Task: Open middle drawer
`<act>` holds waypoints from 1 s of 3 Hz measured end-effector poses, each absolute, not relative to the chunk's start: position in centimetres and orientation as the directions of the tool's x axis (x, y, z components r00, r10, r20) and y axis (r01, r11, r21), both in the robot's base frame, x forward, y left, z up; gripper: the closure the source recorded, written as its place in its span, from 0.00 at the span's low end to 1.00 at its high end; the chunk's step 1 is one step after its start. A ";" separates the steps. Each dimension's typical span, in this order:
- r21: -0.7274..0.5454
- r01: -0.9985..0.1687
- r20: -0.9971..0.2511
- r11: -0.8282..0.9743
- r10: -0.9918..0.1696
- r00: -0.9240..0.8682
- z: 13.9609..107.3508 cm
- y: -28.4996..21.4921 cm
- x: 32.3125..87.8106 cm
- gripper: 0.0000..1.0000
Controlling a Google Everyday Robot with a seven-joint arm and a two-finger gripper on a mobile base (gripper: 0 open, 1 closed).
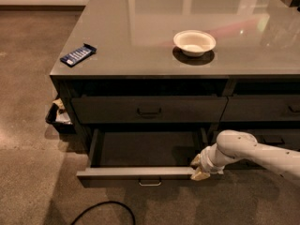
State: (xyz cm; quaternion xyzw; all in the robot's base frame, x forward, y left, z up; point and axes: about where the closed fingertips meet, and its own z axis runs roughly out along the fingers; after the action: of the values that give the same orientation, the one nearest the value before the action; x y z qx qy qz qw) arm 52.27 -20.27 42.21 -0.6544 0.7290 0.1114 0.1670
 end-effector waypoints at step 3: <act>0.062 -0.998 -0.340 -0.031 -0.940 0.008 43.2 -18.4 45.1 0.00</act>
Offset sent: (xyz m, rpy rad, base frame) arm -0.0877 0.0173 0.0107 -0.0533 0.1450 0.1641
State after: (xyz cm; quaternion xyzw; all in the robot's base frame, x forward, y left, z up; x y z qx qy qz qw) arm 45.10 -18.45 43.21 -0.7032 0.6890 0.1455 0.0982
